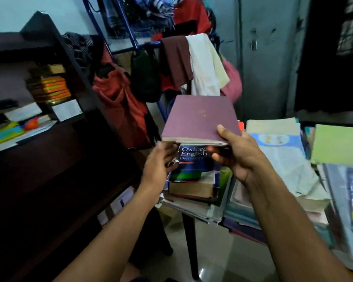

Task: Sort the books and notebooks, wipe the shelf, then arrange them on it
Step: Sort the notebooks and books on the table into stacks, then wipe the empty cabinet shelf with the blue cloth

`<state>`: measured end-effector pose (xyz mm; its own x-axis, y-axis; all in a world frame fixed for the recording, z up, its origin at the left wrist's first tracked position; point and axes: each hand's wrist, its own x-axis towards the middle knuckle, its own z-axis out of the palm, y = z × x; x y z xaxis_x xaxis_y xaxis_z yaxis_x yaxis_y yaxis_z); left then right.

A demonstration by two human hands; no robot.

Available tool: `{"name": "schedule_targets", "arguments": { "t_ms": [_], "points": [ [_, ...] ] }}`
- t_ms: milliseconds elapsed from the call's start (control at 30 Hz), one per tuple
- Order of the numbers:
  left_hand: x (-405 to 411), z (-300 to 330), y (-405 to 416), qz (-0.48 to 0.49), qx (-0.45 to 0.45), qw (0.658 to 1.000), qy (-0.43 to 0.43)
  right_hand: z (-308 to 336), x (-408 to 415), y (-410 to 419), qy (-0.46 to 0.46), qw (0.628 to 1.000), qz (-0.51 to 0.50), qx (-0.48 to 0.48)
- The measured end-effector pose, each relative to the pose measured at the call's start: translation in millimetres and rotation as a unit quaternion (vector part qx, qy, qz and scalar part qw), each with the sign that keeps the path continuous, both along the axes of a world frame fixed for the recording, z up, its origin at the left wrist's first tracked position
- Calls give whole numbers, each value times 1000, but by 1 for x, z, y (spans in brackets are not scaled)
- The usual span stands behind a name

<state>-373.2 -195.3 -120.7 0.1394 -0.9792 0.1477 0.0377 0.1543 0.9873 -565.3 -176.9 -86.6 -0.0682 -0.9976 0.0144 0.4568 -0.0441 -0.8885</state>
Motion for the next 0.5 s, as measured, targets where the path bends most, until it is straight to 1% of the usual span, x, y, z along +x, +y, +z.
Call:
{"name": "schedule_targets", "arguments": {
  "t_ms": [33, 67, 100, 133, 167, 200, 300, 433, 500],
  "points": [
    [-3, -8, -3, -1, -43, 990, -137, 8, -4, -12, 8, 1000, -20, 0],
    [-7, -16, -5, -8, -93, 942, -322, 14, -11, -28, 28, 999, -43, 4],
    [-10, -21, -6, -14, -131, 853, -505, 18, -15, -46, 47, 997, -64, 12],
    [-13, -25, -6, -14, -152, 765, -625, 19, -20, -65, 65, 994, -82, 24],
    [-15, -24, -7, -17, -166, 705, -689, 18, -25, -83, 80, 992, -96, 35],
    [-17, -20, -8, -28, -172, 681, -711, 12, -30, -101, 97, 988, -107, 46],
    [-15, -10, -15, -71, -136, 700, -697, -14, -43, -136, 136, 981, -112, 77],
    [-12, -10, -17, -82, -114, 693, -707, -38, -47, -154, 147, 978, -81, 121],
    [-12, -15, -17, -78, -103, 702, -700, -42, -47, -153, 132, 981, -72, 123]
  ]
}}
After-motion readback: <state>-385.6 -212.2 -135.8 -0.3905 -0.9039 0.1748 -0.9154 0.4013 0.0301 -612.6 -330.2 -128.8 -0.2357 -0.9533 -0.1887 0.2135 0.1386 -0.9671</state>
